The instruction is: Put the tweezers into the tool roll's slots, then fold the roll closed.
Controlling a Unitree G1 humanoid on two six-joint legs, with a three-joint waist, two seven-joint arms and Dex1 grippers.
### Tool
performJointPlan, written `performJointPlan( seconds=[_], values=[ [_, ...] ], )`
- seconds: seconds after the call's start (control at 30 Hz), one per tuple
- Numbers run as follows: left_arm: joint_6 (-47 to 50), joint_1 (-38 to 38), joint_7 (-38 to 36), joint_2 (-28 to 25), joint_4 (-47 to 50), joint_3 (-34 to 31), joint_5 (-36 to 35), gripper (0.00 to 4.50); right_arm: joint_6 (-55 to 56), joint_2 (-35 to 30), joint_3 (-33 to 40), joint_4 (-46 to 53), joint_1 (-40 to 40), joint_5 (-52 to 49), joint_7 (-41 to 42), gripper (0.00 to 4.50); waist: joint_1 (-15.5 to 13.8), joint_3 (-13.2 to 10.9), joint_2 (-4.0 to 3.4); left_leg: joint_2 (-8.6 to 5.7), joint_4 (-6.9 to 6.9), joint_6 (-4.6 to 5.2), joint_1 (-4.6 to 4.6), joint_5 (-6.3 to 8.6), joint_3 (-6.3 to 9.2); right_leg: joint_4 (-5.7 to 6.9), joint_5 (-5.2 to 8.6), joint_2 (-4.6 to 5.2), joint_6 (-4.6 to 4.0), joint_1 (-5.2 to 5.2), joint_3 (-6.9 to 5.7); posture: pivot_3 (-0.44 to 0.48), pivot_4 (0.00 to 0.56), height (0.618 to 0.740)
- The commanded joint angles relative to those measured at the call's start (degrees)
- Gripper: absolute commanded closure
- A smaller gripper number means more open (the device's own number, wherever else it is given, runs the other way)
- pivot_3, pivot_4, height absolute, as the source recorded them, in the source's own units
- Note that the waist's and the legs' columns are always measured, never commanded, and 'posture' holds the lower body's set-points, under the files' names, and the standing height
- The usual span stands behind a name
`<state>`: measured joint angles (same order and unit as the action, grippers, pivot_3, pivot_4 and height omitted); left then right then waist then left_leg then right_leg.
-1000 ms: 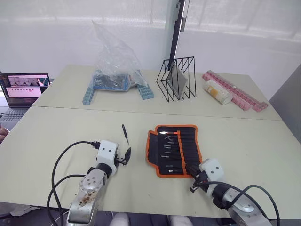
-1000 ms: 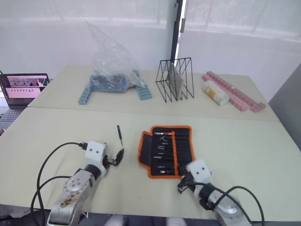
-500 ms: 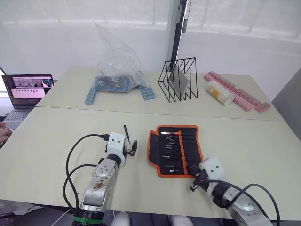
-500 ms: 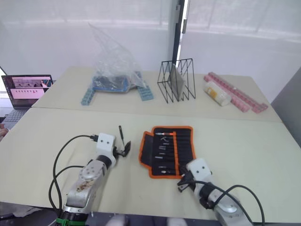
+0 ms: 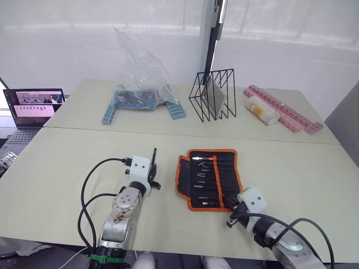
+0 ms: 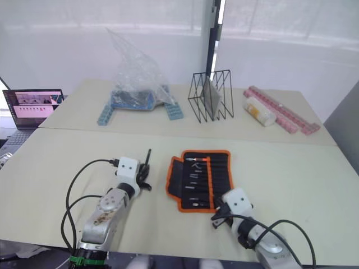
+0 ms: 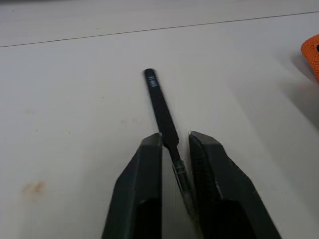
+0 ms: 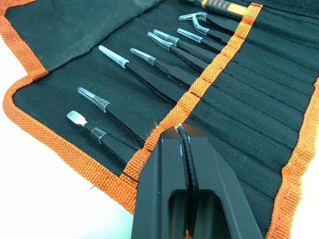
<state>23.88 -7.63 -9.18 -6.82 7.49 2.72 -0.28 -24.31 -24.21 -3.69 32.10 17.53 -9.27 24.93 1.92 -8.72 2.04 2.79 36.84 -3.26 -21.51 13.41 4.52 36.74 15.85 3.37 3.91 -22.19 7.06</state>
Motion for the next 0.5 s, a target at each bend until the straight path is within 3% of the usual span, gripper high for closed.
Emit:
performJointPlan(
  seconds=[0.03, 0.37, 0.5],
  values=[
    [1.6, 0.7, 0.7, -0.3, -4.1, -0.3, 0.5, 4.49, -1.1, -0.1, -0.4, 0.7, 0.9, -0.2, 0.0, 4.50, 0.0, 0.0, 0.00, 0.00, 0.00, 0.00, 0.00, 0.00, 0.00, 0.00, 0.00, 0.00, 0.00, 0.00, 0.00, 0.000, 0.150, 0.718],
    [0.1, -0.1, 0.6, -2.8, -4.8, -2.2, 0.8, 4.49, -1.6, -0.1, -0.6, 1.4, 1.2, -0.1, -0.3, 4.50, 0.3, 0.0, 0.01, 0.00, -0.01, 0.00, 0.07, 0.00, 0.01, 0.01, 0.01, 0.00, 0.00, 0.01, 0.00, 0.000, 0.150, 0.718],
    [-2.1, 0.0, -3.8, -8.9, -2.2, -4.5, -0.4, 4.49, -1.7, -0.1, -0.6, 1.6, 1.5, 0.1, -0.5, 4.50, 0.9, 0.0, 0.03, 0.02, -0.07, -0.01, 0.07, 0.00, 0.01, 0.03, 0.01, -0.02, -0.01, -0.05, 0.00, 0.000, 0.150, 0.718]
  ],
)
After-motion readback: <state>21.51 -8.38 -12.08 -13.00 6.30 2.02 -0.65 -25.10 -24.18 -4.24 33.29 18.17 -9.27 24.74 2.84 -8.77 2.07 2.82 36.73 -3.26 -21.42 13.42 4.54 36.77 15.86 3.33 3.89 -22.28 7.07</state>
